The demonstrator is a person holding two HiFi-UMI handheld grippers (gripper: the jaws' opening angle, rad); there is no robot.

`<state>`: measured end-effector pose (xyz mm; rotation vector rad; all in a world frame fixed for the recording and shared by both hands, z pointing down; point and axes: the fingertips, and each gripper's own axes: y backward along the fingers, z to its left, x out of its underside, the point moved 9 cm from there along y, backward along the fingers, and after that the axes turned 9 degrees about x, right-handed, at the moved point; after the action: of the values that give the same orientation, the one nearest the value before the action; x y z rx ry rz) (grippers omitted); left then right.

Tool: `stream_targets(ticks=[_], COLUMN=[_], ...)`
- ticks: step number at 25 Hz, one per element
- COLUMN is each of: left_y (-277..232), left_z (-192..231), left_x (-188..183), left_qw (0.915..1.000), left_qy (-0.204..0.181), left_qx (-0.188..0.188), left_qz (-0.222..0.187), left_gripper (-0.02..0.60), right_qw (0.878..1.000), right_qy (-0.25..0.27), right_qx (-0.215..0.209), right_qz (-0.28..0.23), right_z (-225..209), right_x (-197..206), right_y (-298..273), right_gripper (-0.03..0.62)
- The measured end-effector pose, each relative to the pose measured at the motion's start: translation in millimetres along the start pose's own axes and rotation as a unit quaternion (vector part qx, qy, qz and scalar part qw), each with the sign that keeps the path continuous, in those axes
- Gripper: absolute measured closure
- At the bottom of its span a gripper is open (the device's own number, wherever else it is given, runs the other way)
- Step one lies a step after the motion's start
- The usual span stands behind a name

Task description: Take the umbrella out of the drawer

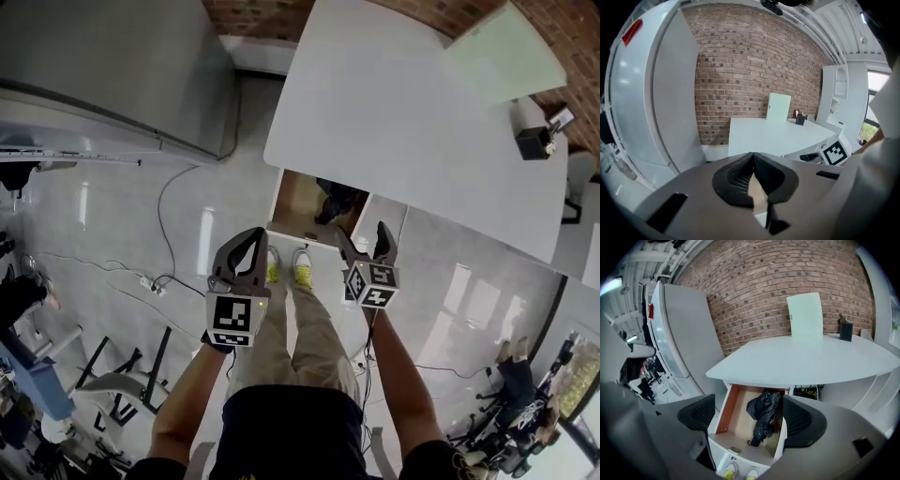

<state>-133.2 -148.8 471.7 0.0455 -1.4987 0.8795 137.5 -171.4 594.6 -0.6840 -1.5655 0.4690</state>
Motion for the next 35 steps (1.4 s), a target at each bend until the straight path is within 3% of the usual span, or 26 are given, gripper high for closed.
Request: stream_targets(ticks=[2,6,10,13,16,20,23,25,30,35], left_y=[-20.2,-55.0,-70.0,-72.6,-78.0,-87.8,-96.6,-102.0,-110.7,-108.0], left_z=[7.2,11.9,10.3,8.7,14.3,28.4,41.7,48.4,50.0,45.8], left_x=[16.8,55.6,92.4,109.7,126.4,142.4,152.9,158.3,166.5,172.1], left_qw=[0.9999,0.9986,0.9982,0.9977,0.9971,0.9971,0.9972,0.9969,0.9964,0.9960], left_qy=[0.005,-0.037,-0.012,0.001,0.015,0.020,0.029,0.039,0.051,0.050], left_qx=[0.010,0.018,0.023,0.023,0.021,0.013,0.006,0.003,0.009,0.016], left_qz=[0.007,0.033,0.055,0.063,0.072,0.072,0.069,0.067,0.067,0.073], left_gripper=[0.563,0.563,0.563,0.563,0.563,0.563,0.563,0.563,0.563,0.563], right_qw=[1.000,0.997,0.999,0.998,0.996,0.994,0.986,0.984,0.989,0.986], right_qy=[0.022,0.066,0.035,0.052,0.067,0.059,0.119,0.133,0.098,0.104], right_qx=[0.017,0.021,0.025,0.020,0.040,0.068,0.085,0.090,0.096,0.114], right_qz=[0.002,0.023,0.030,0.024,0.037,0.055,0.078,0.078,0.061,0.060], right_z=[-4.6,-8.2,-15.0,-8.4,-9.7,-23.1,-18.4,-12.0,-11.4,-8.8], right_x=[18.7,54.4,66.2,69.0,81.8,98.6,102.8,101.0,102.4,104.5], right_y=[-23.2,-67.9,-115.4,-146.1,-174.2,-205.3,-218.6,-223.2,-235.4,-239.4], right_gripper=[0.151,0.151,0.151,0.151,0.151,0.151,0.151,0.151,0.151,0.151])
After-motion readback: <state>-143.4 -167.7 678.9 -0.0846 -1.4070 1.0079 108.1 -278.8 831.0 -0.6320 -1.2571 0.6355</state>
